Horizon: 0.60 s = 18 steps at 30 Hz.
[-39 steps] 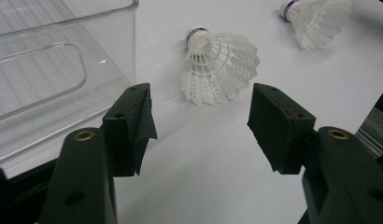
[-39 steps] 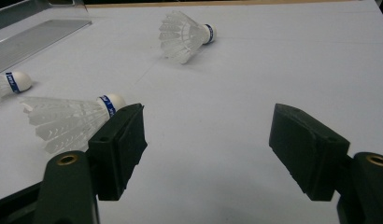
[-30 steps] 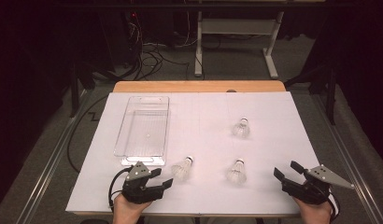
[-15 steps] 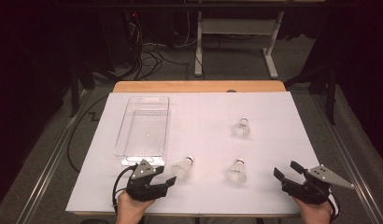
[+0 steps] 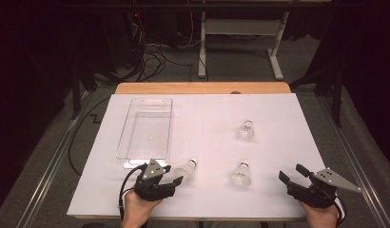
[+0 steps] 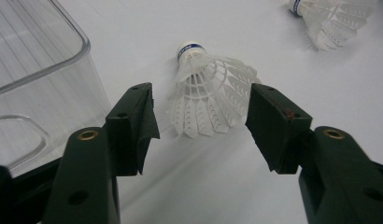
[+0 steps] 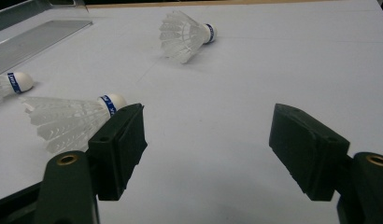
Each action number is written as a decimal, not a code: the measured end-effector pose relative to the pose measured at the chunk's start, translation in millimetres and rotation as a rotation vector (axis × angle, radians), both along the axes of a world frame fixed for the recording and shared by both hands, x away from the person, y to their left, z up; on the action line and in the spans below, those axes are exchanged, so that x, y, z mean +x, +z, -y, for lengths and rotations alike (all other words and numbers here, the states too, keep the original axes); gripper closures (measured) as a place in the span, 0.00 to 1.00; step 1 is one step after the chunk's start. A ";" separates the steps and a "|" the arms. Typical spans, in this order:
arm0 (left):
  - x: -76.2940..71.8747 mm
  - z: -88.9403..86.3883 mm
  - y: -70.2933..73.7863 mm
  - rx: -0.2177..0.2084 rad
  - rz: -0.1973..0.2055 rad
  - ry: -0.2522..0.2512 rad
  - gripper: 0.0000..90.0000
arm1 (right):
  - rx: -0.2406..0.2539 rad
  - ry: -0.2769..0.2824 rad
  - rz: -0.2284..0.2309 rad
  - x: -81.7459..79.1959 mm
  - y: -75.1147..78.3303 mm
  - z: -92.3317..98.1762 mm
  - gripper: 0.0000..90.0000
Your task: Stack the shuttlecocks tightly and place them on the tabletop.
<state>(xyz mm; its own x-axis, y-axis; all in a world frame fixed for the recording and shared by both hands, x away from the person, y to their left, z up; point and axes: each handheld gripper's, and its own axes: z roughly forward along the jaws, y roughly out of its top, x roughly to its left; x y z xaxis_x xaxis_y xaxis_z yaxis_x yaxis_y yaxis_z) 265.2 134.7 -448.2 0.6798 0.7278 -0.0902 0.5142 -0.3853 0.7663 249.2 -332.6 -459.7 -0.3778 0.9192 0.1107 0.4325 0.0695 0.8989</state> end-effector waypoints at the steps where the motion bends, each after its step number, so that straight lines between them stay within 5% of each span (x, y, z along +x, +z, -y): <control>1: 0.7 0.8 -0.1 0.003 0.001 0.004 0.47 | -0.001 0.001 0.001 0.1 0.0 0.0 0.30; 18: 10.6 13.3 -1.6 0.064 -0.007 0.002 0.50 | 0.004 0.005 -0.004 0.2 -0.4 -0.1 0.31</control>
<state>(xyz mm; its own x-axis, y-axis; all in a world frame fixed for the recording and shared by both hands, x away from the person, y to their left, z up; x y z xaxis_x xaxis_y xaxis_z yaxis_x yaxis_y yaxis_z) 275.8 121.4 -449.8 0.6775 0.7339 -0.0487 0.5207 -0.4318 0.7365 249.4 -332.5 -460.1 -0.3817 0.9170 0.1159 0.4354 0.0678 0.8977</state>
